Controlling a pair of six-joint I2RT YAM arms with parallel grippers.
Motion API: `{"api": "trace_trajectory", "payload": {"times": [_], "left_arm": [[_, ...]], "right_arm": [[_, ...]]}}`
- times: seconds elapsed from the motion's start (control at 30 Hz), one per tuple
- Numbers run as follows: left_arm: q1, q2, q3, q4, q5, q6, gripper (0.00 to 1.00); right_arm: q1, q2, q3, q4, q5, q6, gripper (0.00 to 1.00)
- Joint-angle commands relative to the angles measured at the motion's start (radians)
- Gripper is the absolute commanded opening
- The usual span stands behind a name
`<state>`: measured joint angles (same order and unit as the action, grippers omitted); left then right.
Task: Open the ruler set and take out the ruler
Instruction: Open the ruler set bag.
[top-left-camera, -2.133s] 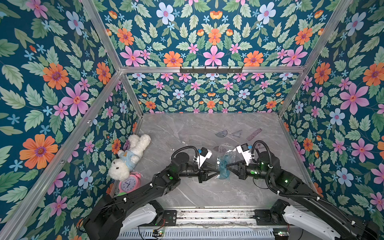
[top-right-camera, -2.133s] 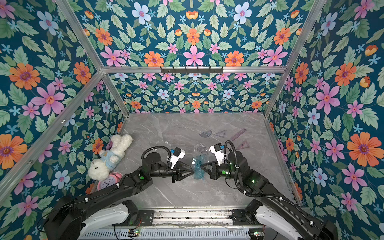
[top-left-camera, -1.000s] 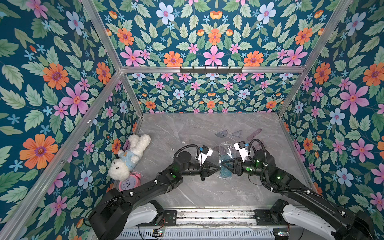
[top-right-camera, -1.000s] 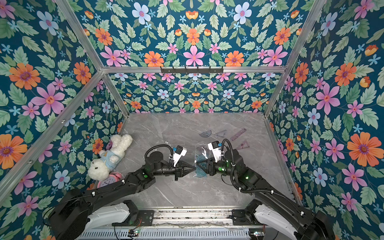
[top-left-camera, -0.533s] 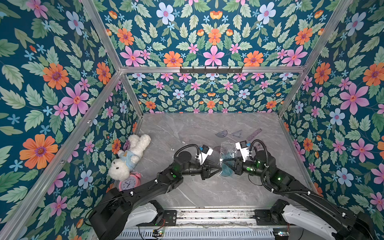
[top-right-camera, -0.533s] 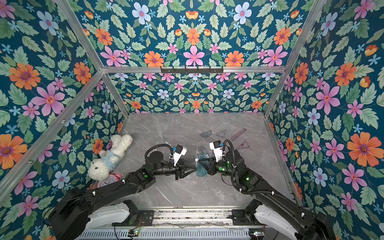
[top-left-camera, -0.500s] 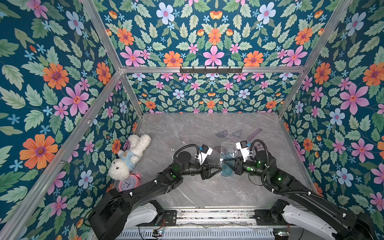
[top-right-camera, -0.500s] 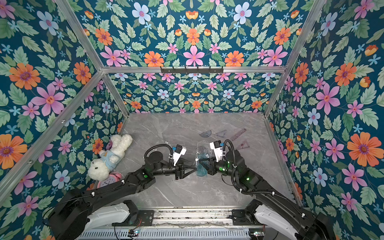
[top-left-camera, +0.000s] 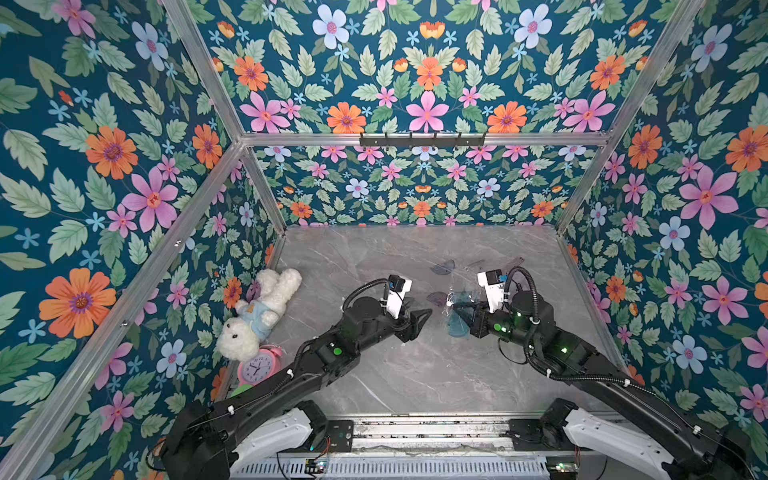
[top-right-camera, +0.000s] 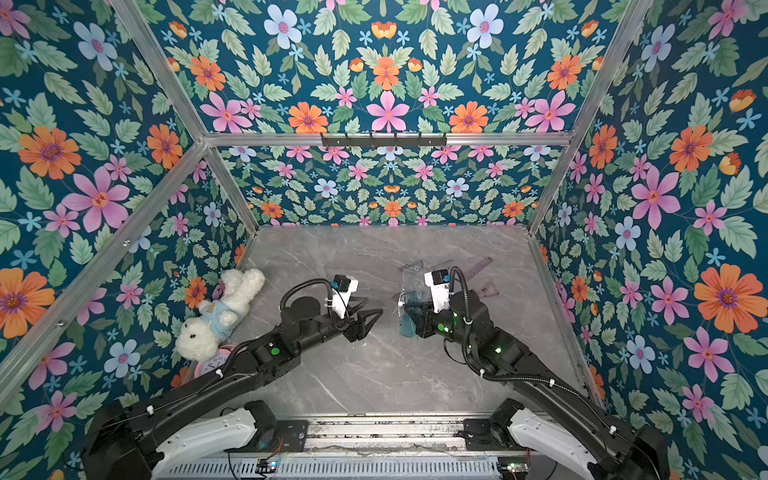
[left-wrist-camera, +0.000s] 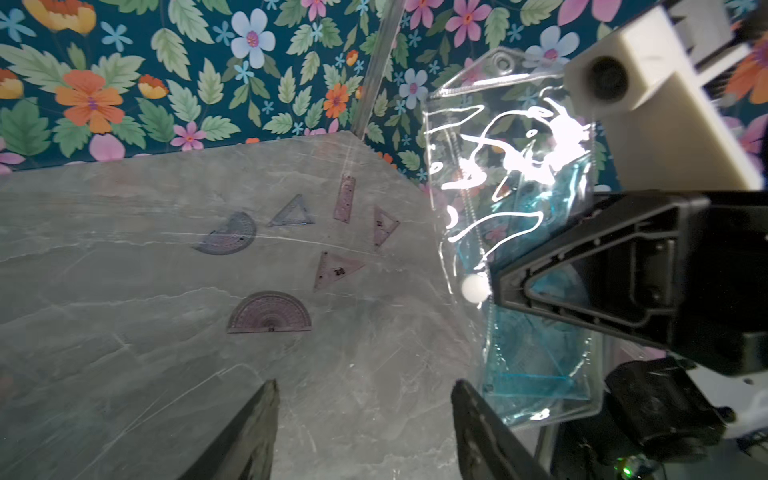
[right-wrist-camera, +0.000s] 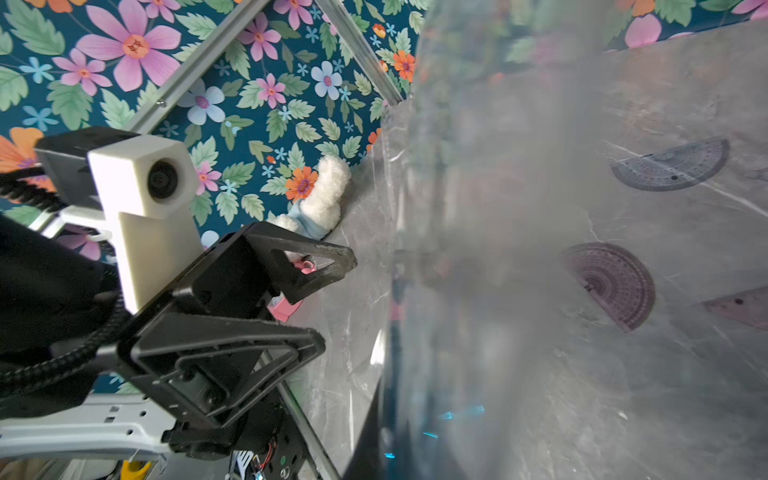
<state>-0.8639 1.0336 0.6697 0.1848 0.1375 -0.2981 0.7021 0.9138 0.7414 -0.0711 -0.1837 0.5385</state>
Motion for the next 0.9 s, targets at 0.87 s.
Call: {"api": "trace_trajectory", "payload": {"times": [0.87], "left_arm": [[-0.183,0.33,0.248,-0.021,-0.171,0.112,0.69]], "right_arm": [[0.002,0.083,0.071,-0.096,0.24,0.023,0.05]]}}
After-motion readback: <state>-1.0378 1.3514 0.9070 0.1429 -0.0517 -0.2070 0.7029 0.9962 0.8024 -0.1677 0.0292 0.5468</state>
